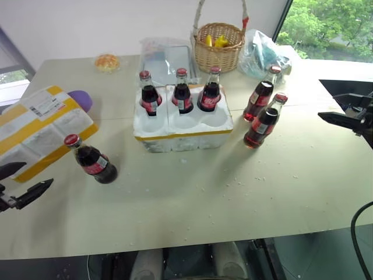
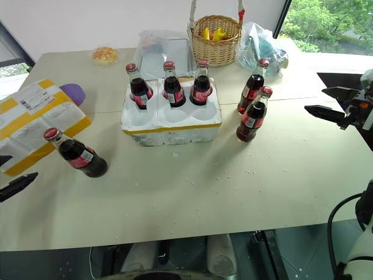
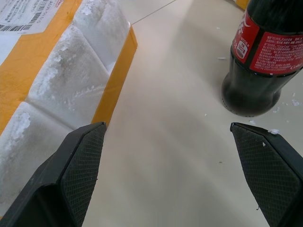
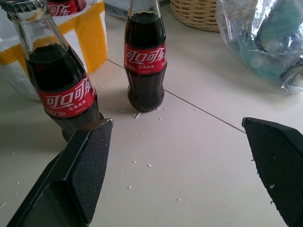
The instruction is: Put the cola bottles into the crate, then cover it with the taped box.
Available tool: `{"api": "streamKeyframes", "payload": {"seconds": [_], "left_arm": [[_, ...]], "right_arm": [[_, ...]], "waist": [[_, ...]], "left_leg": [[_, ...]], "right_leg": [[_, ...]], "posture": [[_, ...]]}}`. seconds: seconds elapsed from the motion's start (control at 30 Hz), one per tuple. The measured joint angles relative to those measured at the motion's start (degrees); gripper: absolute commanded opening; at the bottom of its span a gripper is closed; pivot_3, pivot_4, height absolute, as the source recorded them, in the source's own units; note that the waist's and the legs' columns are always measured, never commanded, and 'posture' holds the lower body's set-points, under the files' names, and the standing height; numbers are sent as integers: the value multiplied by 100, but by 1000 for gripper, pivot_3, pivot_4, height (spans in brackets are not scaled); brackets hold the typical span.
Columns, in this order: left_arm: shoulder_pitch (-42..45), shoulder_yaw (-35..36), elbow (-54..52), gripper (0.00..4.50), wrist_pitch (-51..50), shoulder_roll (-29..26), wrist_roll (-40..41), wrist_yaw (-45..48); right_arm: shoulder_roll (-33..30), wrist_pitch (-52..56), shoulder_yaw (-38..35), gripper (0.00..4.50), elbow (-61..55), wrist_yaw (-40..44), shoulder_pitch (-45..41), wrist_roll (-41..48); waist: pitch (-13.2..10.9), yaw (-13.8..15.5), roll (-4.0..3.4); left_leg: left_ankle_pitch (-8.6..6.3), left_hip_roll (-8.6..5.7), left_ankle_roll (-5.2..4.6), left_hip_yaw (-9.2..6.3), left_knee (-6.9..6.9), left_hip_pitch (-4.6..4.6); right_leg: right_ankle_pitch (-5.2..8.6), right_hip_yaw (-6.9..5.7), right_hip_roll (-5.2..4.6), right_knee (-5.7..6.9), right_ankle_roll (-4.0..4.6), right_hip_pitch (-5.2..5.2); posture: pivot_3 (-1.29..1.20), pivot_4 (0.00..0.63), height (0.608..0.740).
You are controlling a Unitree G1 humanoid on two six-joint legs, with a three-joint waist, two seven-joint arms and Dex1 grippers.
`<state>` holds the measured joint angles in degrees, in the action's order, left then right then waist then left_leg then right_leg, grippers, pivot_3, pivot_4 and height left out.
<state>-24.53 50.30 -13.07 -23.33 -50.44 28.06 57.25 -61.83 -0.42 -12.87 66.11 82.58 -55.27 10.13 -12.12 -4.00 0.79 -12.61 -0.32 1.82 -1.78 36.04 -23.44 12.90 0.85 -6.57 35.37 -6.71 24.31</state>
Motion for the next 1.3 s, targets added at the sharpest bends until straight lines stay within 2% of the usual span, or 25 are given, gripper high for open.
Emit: {"api": "streamKeyframes", "payload": {"seconds": [0.4,0.6,0.83,0.97,1.03,1.17,1.3], "left_arm": [[74,-173,120,4392,99,93,-202,-109],[234,-169,120,4392,-48,94,57,-71],[594,-132,83,4392,-763,-184,959,343],[537,-130,-3,4392,-1019,-377,1212,732],[493,-139,-34,4392,-1036,-408,1234,858],[431,-239,-43,4392,-1037,-502,1222,1136],[491,-465,-25,4392,-972,-526,1097,1197]], "right_arm": [[4,84,10,4500,68,-170,-97,-43],[3,121,10,4500,66,-170,-95,-38],[-329,575,0,4500,-339,337,-190,95],[-690,1450,-110,4500,-1428,860,-143,558],[-832,1926,-213,4500,-2088,934,152,894],[-983,3413,-594,4500,-4308,954,1510,1996],[-992,4582,-1177,4500,-6211,922,2458,2941]], "waist": [[1,3,2],[1,3,2],[-1,4,-3],[-1,-11,-4],[0,-5,-1],[1,23,-2],[2,70,-3]], "left_leg": [[0,0,0,1,1,0],[0,0,0,1,4,0],[0,0,0,4,7,2],[0,5,0,5,3,5],[0,10,0,4,3,6],[0,11,-1,4,9,6],[0,11,-1,5,17,6]], "right_leg": [[0,1,0,2,0,0],[-1,2,1,6,-1,0],[-1,6,1,12,-2,2],[1,8,6,15,-1,5],[1,9,11,15,0,5],[1,11,11,25,1,6],[1,13,12,34,0,9]], "posture": [[0,150,737],[0,150,737],[0,150,737],[0,150,737],[0,150,737],[0,150,737],[0,150,737]]}}
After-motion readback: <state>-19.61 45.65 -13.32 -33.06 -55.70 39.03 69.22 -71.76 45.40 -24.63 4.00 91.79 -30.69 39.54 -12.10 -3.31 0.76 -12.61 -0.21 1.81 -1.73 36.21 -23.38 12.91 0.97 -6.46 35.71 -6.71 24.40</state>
